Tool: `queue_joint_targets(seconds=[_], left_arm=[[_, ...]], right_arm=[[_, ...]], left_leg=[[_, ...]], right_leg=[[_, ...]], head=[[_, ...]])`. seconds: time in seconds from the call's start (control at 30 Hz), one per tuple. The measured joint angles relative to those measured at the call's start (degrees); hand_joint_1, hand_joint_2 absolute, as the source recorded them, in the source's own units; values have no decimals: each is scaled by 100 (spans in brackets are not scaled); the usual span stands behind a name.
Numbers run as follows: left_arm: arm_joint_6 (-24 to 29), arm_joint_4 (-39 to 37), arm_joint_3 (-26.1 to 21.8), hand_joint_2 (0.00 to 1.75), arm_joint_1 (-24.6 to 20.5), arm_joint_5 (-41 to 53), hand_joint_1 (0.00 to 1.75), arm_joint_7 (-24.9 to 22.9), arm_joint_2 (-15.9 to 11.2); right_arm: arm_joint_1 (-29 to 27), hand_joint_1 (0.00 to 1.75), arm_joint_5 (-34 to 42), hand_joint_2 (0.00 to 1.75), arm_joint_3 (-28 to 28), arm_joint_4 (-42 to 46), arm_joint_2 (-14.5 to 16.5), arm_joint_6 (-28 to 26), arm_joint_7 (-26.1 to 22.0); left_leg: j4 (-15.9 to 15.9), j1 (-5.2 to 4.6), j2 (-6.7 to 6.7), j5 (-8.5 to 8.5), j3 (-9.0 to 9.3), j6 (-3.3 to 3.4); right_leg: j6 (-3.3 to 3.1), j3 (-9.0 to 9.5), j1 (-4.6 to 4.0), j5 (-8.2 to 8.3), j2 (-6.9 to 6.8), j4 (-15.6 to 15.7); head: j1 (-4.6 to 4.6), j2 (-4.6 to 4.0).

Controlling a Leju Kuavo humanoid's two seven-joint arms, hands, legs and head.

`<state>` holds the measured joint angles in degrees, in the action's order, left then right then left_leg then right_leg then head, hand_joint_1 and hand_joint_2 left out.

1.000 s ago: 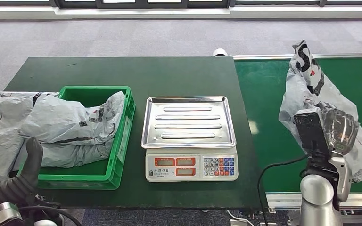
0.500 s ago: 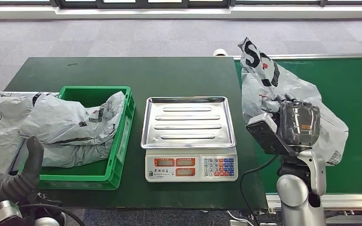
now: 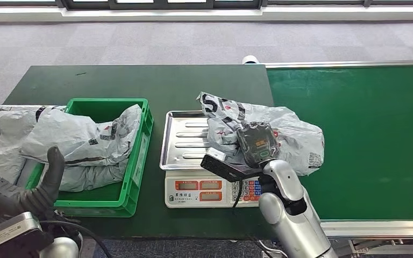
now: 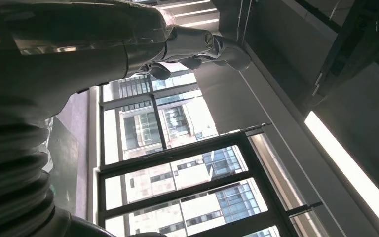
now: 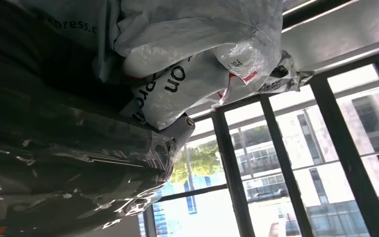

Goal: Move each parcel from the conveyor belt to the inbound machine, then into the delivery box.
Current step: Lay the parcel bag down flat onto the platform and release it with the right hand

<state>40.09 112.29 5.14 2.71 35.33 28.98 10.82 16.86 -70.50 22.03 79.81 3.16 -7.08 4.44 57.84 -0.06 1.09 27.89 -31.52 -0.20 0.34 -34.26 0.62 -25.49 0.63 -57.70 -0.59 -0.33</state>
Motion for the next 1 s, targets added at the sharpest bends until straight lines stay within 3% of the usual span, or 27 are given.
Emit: queue_joint_targets(seconds=[0.4,0.77,1.0], left_arm=[[0,-120,56,175,-166,36,0,-62,-14],[0,-154,57,175,-177,-21,0,-55,-15],[0,-236,151,175,-247,-86,0,-67,-40]], right_arm=[[650,175,479,175,535,-1431,261,-346,-357],[682,175,618,175,714,-1614,287,-460,-711],[683,175,837,175,818,-1676,287,-980,-1632]], left_leg=[[0,-1,-1,0,-2,0],[0,-1,-1,1,-4,0],[1,-1,-2,1,-3,0]], right_leg=[[0,-3,0,0,1,0],[0,-6,1,-1,1,0],[-1,-6,1,-1,2,0]], head=[[0,1],[0,1],[0,0]])
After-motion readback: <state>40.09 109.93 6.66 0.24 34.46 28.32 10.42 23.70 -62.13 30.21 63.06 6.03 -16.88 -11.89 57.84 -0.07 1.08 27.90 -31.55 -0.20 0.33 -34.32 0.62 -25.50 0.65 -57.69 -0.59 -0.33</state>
